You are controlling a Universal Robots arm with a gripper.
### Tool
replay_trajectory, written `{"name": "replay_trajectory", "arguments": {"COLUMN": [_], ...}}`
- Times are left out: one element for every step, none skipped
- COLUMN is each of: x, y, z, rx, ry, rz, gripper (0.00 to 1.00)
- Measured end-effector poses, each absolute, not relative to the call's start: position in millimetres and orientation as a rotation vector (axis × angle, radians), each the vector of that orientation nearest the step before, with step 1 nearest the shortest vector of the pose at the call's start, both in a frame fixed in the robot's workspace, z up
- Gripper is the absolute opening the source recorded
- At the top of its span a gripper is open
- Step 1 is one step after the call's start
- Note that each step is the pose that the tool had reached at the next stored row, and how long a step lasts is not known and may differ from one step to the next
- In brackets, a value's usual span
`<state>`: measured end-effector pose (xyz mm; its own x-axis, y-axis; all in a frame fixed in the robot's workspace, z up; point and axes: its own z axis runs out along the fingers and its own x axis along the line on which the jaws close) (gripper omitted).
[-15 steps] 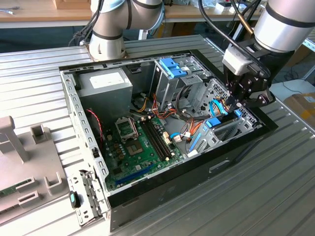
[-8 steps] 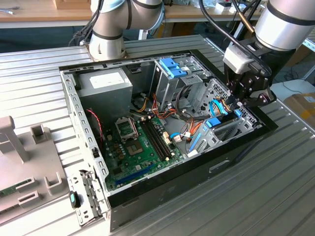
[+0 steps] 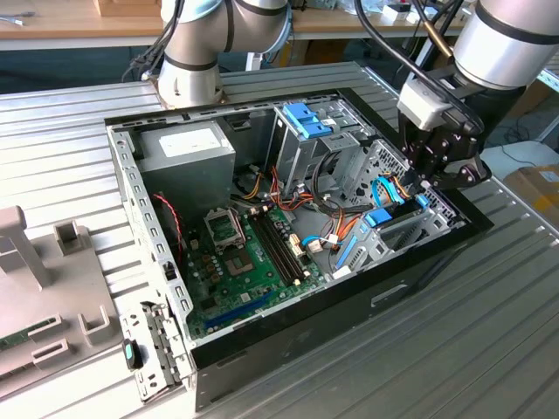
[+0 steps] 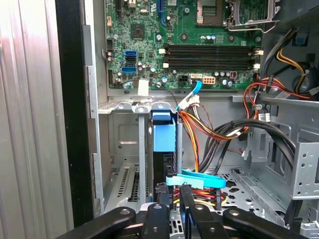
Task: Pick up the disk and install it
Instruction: 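Insert the second disk wire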
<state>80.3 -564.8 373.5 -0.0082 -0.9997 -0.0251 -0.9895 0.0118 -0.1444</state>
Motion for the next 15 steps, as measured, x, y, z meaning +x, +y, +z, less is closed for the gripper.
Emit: {"name": "replay_trajectory", "arguments": {"x": [80.2,80.3,80.3,80.3,80.5,80.9,81.1,81.2,81.6,82.0,82.4,83.1,83.7,84.2,84.3], "y": [-564.8,-564.8,-564.8,-564.8,-564.8,-564.8,-564.7,-564.7,-564.7,-564.6,-564.5,-564.4,-564.3,-564.3,-564.2], "z": [373.5,373.6,373.5,373.6,373.5,373.5,373.5,373.5,373.6,373.6,373.6,373.5,373.5,373.5,373.5], "rx": [-2.124,-2.124,-2.124,-2.124,-2.126,-2.128,-2.131,-2.134,-2.138,-2.143,-2.147,-2.153,-2.159,-2.164,-2.166], "ry": [2.146,2.146,2.146,2.146,2.147,2.151,2.157,2.163,2.170,2.177,2.182,2.192,2.198,2.204,2.207], "rz": [-0.129,-0.129,-0.129,-0.129,-0.126,-0.120,-0.112,-0.103,-0.092,-0.080,-0.071,-0.054,-0.039,-0.028,-0.021], "gripper": [0.24,0.24,0.24,0.24,0.24,0.24,0.24,0.24,0.24,0.24,0.24,0.24,0.24,0.24,0.24]}}
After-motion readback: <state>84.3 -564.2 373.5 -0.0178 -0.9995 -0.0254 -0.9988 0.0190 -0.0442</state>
